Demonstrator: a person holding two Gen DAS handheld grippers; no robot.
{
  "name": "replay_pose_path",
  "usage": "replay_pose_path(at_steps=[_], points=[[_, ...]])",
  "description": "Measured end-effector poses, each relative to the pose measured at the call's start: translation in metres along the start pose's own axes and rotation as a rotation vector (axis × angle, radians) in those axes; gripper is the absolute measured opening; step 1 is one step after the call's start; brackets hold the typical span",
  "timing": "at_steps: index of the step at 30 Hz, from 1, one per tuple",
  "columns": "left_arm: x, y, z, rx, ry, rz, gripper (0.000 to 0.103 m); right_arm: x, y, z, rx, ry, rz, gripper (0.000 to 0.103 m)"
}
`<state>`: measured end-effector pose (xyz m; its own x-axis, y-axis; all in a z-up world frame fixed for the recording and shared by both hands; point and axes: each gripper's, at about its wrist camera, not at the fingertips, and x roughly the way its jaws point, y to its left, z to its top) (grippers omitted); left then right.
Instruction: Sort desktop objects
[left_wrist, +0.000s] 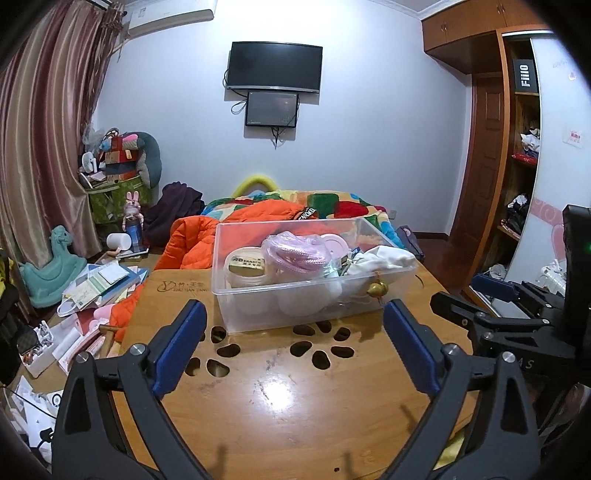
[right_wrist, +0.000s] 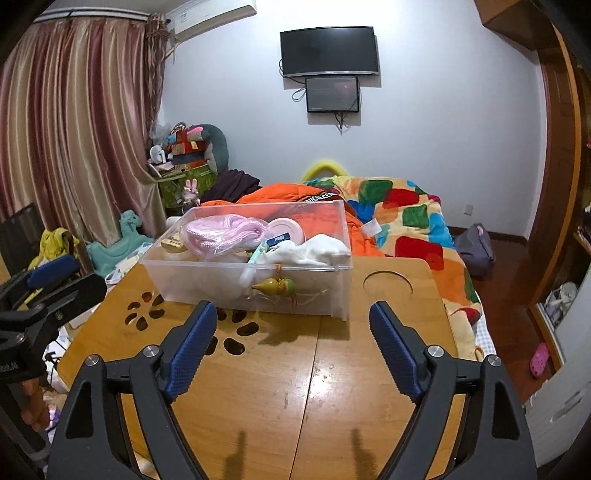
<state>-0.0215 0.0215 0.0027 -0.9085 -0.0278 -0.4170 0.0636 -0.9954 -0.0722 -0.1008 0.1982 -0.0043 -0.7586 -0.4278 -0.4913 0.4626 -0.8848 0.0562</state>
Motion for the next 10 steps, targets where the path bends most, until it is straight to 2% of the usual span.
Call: replay_pose_path(at_steps=[10], points=[[-0.0071, -0.0050, -0.0003, 0.014, -0.024, 0.006, 0.097, -0.0081, 0.0077, 0.0003, -0.029, -0.020, -0.005, 0.083]])
